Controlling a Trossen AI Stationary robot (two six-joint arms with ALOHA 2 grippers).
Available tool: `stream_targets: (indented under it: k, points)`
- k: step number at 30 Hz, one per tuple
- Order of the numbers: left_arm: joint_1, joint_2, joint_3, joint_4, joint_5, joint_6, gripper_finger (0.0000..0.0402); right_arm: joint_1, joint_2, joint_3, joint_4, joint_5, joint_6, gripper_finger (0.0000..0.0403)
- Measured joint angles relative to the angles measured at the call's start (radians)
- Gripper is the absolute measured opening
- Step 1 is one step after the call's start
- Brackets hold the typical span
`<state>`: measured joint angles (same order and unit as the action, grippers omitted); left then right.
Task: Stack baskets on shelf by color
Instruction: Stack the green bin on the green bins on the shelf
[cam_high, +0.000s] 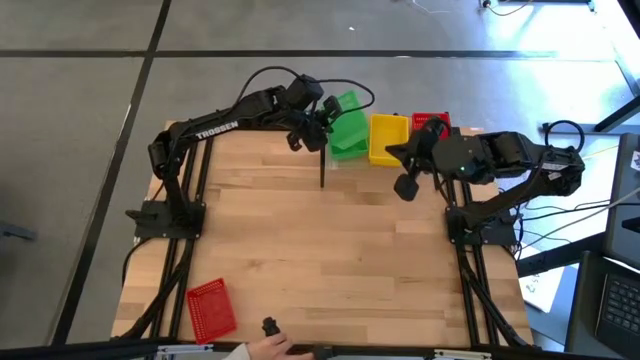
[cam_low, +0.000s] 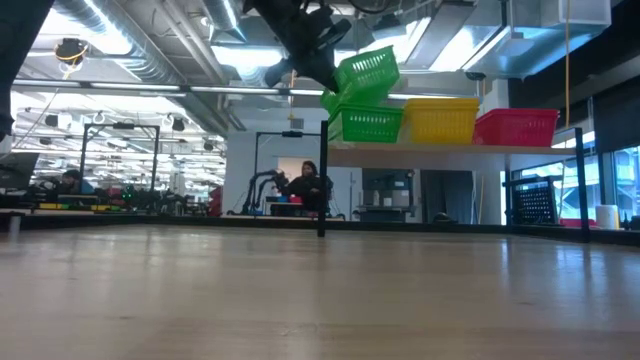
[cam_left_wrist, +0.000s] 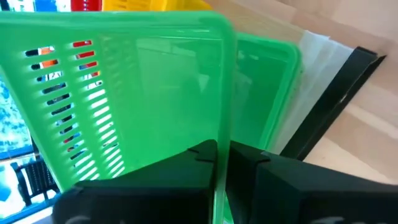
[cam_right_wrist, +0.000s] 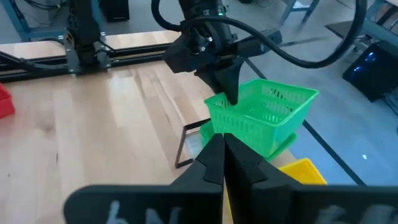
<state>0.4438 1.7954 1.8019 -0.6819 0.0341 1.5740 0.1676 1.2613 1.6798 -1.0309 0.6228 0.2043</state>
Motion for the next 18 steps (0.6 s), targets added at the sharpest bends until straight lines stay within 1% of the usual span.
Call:
stream_targets:
  k: [3,7,10,18]
  points:
    - [-0.005,0.0,0.0,0.0,0.0,-0.005,0.0008,-0.006,0.0,0.0,0.0,-0.013,0.001,0.0]
    - [-0.006,0.0,0.0,0.0,0.002,-0.08,0.0008,-0.007,0.0,0.0,0.0,-0.021,0.003,0.0]
    - [-0.006,0.0,0.0,-0.003,0.001,-0.064,0.0008,-0.007,0.0,0.0,0.001,-0.04,0.002,0.0]
    - [0.002,0.0,0.0,-0.005,0.0,-0.084,0.0008,-0.007,0.0,0.0,0.001,-0.041,0.001,0.0001]
